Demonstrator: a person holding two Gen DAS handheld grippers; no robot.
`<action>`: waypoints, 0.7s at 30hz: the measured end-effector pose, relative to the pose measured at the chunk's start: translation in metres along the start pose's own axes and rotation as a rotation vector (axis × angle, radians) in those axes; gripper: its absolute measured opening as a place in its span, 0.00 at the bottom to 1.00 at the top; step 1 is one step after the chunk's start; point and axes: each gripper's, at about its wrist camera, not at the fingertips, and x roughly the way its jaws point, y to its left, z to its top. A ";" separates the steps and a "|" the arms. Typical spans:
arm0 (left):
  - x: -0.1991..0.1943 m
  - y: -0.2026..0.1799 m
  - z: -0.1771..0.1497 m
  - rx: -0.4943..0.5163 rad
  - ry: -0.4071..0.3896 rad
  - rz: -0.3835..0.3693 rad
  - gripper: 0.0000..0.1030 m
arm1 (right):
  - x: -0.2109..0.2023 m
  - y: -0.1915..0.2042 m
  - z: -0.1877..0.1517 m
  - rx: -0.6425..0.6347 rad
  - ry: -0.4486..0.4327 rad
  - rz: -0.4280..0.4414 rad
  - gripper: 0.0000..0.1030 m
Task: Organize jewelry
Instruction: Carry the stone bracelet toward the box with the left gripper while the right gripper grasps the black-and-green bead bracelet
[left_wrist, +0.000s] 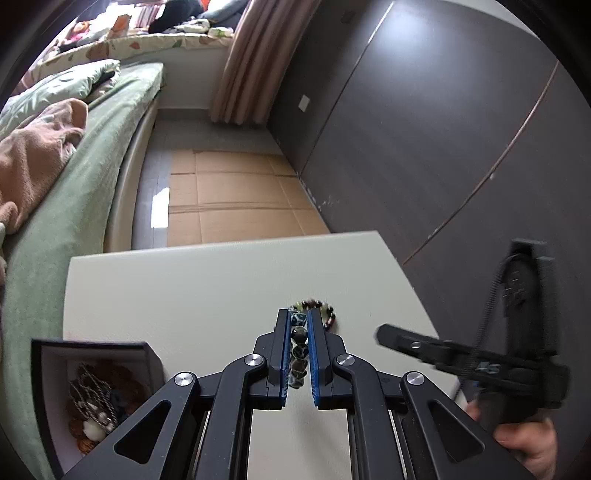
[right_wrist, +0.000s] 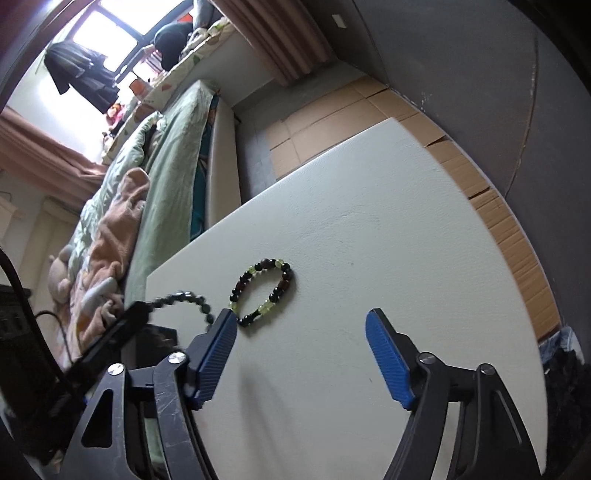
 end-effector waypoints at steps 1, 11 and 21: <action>-0.002 0.003 0.002 -0.006 -0.007 -0.001 0.09 | 0.003 0.001 0.001 -0.001 0.002 -0.002 0.65; -0.014 0.036 0.023 -0.084 -0.062 -0.028 0.09 | 0.048 0.036 0.016 -0.107 0.021 -0.181 0.54; -0.020 0.052 0.032 -0.115 -0.081 -0.039 0.09 | 0.069 0.076 0.006 -0.351 0.033 -0.458 0.53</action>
